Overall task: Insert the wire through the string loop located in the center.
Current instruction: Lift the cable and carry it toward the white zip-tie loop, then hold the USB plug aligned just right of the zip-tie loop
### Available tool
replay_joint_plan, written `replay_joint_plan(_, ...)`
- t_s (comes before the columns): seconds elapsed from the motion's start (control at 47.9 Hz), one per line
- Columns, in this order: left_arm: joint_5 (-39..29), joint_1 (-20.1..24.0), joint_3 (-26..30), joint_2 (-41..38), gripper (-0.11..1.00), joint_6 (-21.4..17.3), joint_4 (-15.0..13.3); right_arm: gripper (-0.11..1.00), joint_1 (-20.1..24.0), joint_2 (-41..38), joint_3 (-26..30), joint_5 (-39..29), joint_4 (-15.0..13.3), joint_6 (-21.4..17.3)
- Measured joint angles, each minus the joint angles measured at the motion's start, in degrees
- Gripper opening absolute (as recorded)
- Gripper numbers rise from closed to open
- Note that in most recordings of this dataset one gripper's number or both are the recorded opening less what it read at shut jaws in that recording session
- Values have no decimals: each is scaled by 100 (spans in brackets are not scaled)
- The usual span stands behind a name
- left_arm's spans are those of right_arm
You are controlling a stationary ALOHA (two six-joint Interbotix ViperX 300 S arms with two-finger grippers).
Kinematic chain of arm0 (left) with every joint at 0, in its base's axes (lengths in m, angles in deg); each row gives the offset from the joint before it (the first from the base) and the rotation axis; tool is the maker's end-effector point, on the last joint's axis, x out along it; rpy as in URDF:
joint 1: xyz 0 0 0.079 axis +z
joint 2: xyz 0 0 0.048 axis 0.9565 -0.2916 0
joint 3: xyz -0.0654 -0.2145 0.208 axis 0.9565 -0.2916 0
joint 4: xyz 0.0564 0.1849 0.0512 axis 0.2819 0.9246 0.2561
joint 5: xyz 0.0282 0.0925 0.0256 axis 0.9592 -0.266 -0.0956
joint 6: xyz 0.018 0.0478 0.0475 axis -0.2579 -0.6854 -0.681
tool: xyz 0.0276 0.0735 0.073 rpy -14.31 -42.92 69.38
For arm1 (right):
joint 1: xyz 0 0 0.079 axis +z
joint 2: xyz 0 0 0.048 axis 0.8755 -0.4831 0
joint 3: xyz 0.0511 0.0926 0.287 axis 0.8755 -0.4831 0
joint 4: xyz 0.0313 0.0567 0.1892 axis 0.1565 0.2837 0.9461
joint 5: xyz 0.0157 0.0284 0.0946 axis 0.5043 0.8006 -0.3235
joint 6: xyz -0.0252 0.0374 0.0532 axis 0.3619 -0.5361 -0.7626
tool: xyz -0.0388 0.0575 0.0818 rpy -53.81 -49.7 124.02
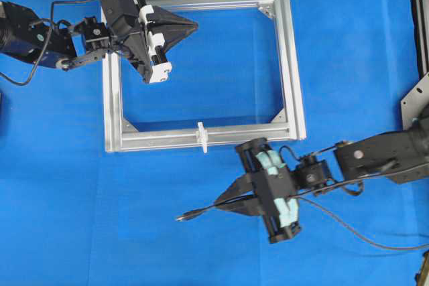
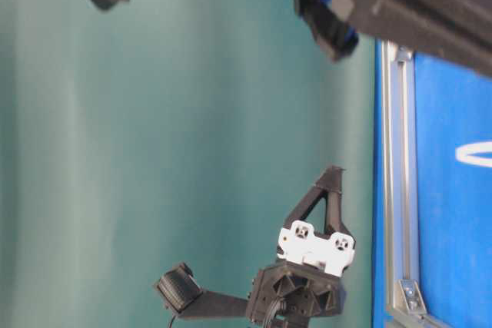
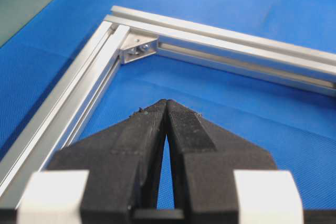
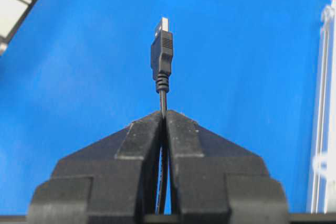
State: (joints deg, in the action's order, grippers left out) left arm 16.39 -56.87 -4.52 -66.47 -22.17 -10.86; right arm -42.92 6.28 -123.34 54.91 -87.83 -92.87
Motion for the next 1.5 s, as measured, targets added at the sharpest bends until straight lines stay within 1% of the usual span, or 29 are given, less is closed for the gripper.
replay_joint_plan(0.313, 0, 0, 0, 0, 0, 9, -9, -2, 0, 545, -773, 62, 97, -9)
replay_joint_plan(0.522, 0, 0, 0, 0, 0, 0, 0, -2, 0, 1002, -1318, 70, 246, -9)
replay_joint_plan(0.627, 0, 0, -9, -9, 0, 0, -9, -2, 0, 1143, -1468, 70, 308, -9)
replay_joint_plan(0.836, 0, 0, -9, 0, 0, 0, 0, -2, -62, 1178, -1494, 70, 325, -9)
replay_joint_plan(1.003, 0, 0, -9, 0, 0, 0, 0, -2, -352, 1178, -1521, 70, 325, -9)
replay_joint_plan(1.17, 0, 0, -9, 0, 0, 0, 0, -2, -835, 1169, -1521, 97, 334, 0)
replay_joint_plan(1.358, 0, -18, -26, -9, 0, 0, 0, -2, -1283, 1099, -1529, 158, 325, 18)
replay_joint_plan(1.505, 0, -18, -35, 0, 0, 0, 0, -2, -1433, 1020, -1529, 211, 325, 26)
